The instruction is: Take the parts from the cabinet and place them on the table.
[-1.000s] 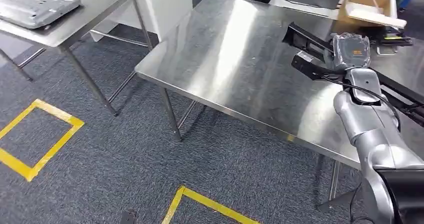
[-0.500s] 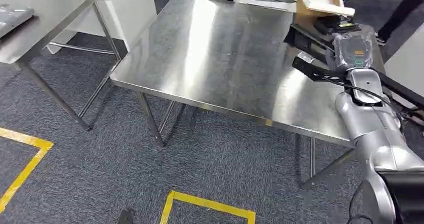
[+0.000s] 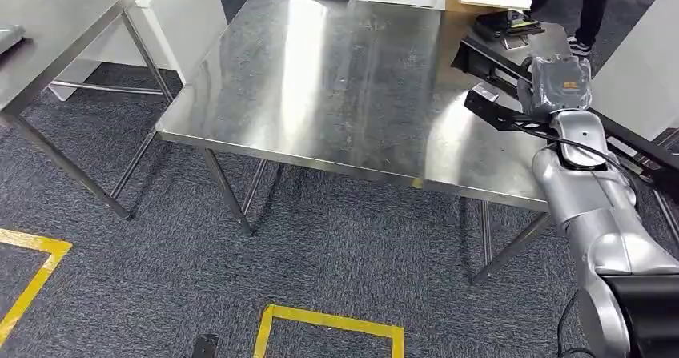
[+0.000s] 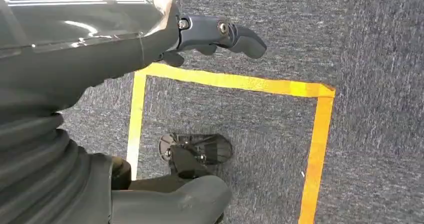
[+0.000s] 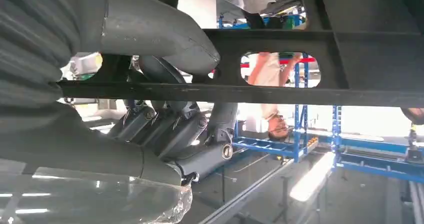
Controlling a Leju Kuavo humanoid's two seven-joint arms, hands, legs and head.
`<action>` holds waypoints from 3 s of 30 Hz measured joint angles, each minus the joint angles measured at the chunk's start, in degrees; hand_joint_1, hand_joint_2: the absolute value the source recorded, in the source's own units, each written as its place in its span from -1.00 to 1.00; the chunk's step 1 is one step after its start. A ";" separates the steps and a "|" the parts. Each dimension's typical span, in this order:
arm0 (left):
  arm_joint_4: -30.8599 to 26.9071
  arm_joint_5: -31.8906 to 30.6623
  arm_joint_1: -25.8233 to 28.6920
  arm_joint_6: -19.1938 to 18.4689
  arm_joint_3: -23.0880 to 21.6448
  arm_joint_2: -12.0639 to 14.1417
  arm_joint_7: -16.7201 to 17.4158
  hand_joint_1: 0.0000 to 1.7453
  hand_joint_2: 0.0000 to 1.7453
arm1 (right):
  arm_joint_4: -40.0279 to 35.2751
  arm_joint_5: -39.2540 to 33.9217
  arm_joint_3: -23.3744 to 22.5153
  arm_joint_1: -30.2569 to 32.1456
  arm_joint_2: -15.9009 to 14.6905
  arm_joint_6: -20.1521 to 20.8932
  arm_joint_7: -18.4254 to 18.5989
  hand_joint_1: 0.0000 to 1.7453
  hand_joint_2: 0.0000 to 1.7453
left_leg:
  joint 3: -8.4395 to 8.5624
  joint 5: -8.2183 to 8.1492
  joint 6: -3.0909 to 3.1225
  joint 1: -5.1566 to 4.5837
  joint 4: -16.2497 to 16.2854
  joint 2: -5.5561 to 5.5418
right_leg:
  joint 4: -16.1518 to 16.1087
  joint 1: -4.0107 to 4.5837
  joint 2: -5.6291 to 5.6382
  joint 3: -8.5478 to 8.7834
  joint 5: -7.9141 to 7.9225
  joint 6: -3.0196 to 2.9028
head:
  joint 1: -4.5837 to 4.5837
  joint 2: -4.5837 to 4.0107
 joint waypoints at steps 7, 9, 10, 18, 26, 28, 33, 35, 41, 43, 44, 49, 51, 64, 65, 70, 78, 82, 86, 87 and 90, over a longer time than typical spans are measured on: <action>0.00 0.00 0.01 0.04 0.02 0.02 0.00 -1.00 1.00 | 0.00 0.13 0.04 0.09 0.15 0.15 -0.02 0.98 1.00 | -0.12 0.30 -0.39 0.10 -0.14 -0.03 | 0.05 0.09 -0.01 -0.19 0.19 -0.31 | 0.04 0.00; 0.00 0.00 0.01 0.04 0.02 0.02 0.00 -1.00 1.00 | 0.00 0.13 0.04 0.09 0.20 0.17 0.00 0.98 1.00 | -0.13 0.30 -0.40 0.10 -0.14 -0.03 | 0.05 0.09 -0.01 -0.22 0.19 -0.31 | 0.04 0.00; 0.00 0.00 0.02 0.04 0.02 0.04 0.00 -1.00 1.00 | 0.00 0.13 0.04 0.09 0.20 0.17 0.00 0.98 1.00 | -0.13 0.30 -0.40 0.11 -0.14 -0.03 | 0.05 0.09 -0.01 -0.23 0.19 -0.31 | 0.04 0.00; 0.00 -0.02 0.02 0.04 0.02 0.02 -0.11 -1.00 1.00 | 0.02 0.30 0.04 0.09 0.22 0.46 0.20 0.98 1.00 | -0.17 0.30 -0.40 -0.07 -0.14 -0.05 | 0.04 0.08 -0.02 -0.28 0.19 -0.31 | 0.07 0.00; 0.00 -0.37 0.02 0.22 0.02 0.04 -0.11 -1.00 1.00 | 0.07 0.61 0.04 0.09 0.26 0.46 0.35 0.98 1.00 | -0.19 0.30 -0.40 -0.25 -0.13 -0.07 | 0.04 0.07 -0.02 -0.29 0.20 -0.30 | 0.07 0.00; 0.00 -0.44 0.02 0.26 0.02 0.02 -0.11 -1.00 1.00 | 0.09 0.74 0.04 0.09 0.28 0.46 0.35 0.98 1.00 | -0.20 0.30 -0.39 -0.27 -0.13 -0.08 | 0.04 0.07 -0.02 -0.29 0.20 -0.30 | 0.07 0.00; 0.00 -0.28 0.02 0.00 0.07 0.09 -0.20 -1.00 1.00 | 0.11 1.29 0.04 0.09 0.68 0.46 0.57 0.98 1.00 | -0.27 0.31 -0.39 -0.28 -0.13 -0.08 | 0.04 0.06 -0.02 -0.28 0.20 -0.29 | 0.04 0.00; 0.00 0.02 0.02 -0.15 0.09 0.17 -0.20 -1.00 1.00 | 0.15 1.73 0.04 0.12 1.24 0.46 1.01 0.98 1.00 | -0.27 0.31 -0.39 -0.28 -0.13 -0.08 | 0.04 0.06 -0.02 -0.29 0.20 -0.29 | 0.04 0.00; 0.00 0.85 0.01 -0.11 0.81 0.35 -0.17 -1.00 1.00 | 0.17 3.08 0.07 0.13 3.61 0.72 1.90 0.98 1.00 | -0.27 0.31 -0.39 -0.25 -0.13 -0.07 | 0.04 0.06 -0.02 -0.38 0.20 -0.29 | 0.07 0.00; 0.00 0.96 0.01 -0.04 0.98 0.37 -0.13 -1.00 1.00 | 0.17 3.28 0.13 0.13 4.42 0.72 1.97 0.98 1.00 | -0.27 0.31 -0.39 -0.26 -0.13 -0.08 | 0.04 0.06 -0.03 -0.42 0.20 -0.30 | 0.04 0.00; 0.00 1.03 0.01 -0.02 1.09 0.39 -0.13 -1.00 1.00 | 0.17 3.30 0.18 0.13 4.66 0.72 1.99 0.98 1.00 | -0.29 0.31 -0.39 -0.26 -0.13 -0.09 | 0.04 0.06 -0.05 -0.43 0.20 -0.30 | 0.07 0.00; 0.00 1.05 0.01 0.04 1.22 0.42 -0.05 -1.00 1.00 | 0.20 3.30 0.28 0.15 5.53 0.70 2.05 0.98 1.00 | -0.32 0.31 -0.39 -0.27 -0.13 -0.09 | 0.05 0.07 -0.05 -0.44 0.20 -0.30 | 0.07 0.00; 0.00 1.03 0.02 0.09 1.27 0.42 0.15 -1.00 1.00 | 0.20 3.19 0.31 0.24 5.79 0.53 1.25 0.98 1.00 | -0.33 0.31 -0.39 -0.27 -0.13 -0.09 | 0.05 0.06 -0.05 -0.44 0.20 -0.30 | 0.07 0.00; 0.00 0.59 -0.06 0.59 1.42 0.42 0.52 -1.00 1.00 | 0.20 2.77 1.92 0.24 10.69 0.66 -4.83 0.98 1.00 | -0.47 0.36 -0.36 -0.26 -0.13 -0.15 | 0.06 0.06 -0.12 -0.61 0.21 -0.29 | 0.04 0.00; 0.00 0.59 -0.05 0.59 1.42 0.42 0.52 -1.00 1.00 | 0.20 2.77 1.95 0.24 10.75 0.66 -4.87 0.98 1.00 | -0.47 0.36 -0.36 -0.26 -0.13 -0.17 | 0.06 0.06 -0.13 -0.61 0.21 -0.29 | 0.04 0.00; 0.00 0.17 -0.02 -0.11 1.44 0.48 0.26 -1.00 1.00 | 0.15 3.54 3.98 -0.39 12.22 1.81 -4.02 0.98 1.00 | -0.53 0.38 -0.37 -0.27 -0.13 -0.26 | 0.07 0.07 -0.24 -0.60 0.21 -0.29 | 0.05 0.00; 0.00 -0.50 0.02 -2.01 1.44 0.72 -0.53 -1.00 1.00 | 0.15 3.17 4.55 -0.91 11.28 1.86 -2.88 0.98 1.00 | -0.53 0.38 -0.36 -0.33 -0.12 -0.33 | 0.05 0.06 -0.27 -0.62 0.21 -0.28 | 0.07 0.00; 0.00 -0.70 0.07 -3.01 1.44 0.90 -1.22 -1.00 1.00 | 0.15 2.78 4.68 -0.92 9.75 1.86 -2.80 0.98 1.00 | -0.71 0.32 -0.28 -0.56 0.10 -0.39 | -0.07 -0.44 -0.28 -0.60 0.38 0.00 | 0.00 0.00; 0.00 -1.11 0.08 -3.74 1.42 1.05 -1.51 -1.00 1.00 | 0.15 2.69 4.68 -0.92 8.85 1.90 -2.60 0.98 1.00 | -0.88 0.28 -0.18 -0.62 0.18 -0.34 | -0.10 -0.60 -0.25 -0.69 0.50 0.18 | 0.04 0.00; 0.00 -1.14 0.06 -3.74 1.40 1.07 -1.51 -1.00 1.00 | 0.15 2.69 4.68 -0.92 8.74 1.90 -2.58 0.98 1.00 | -0.88 0.26 0.00 -0.68 0.18 -0.35 | -0.24 -0.70 -0.25 -0.65 0.57 0.30 | 0.04 0.00; 0.00 -1.20 0.08 -3.69 1.40 1.07 -1.53 -1.00 1.00 | 0.07 2.69 4.68 -0.93 8.04 1.88 -2.49 0.98 1.00 | -0.06 1.10 0.98 0.04 -1.49 -0.09 | 0.63 -0.30 -0.21 -1.28 -0.18 0.61 | 0.11 0.00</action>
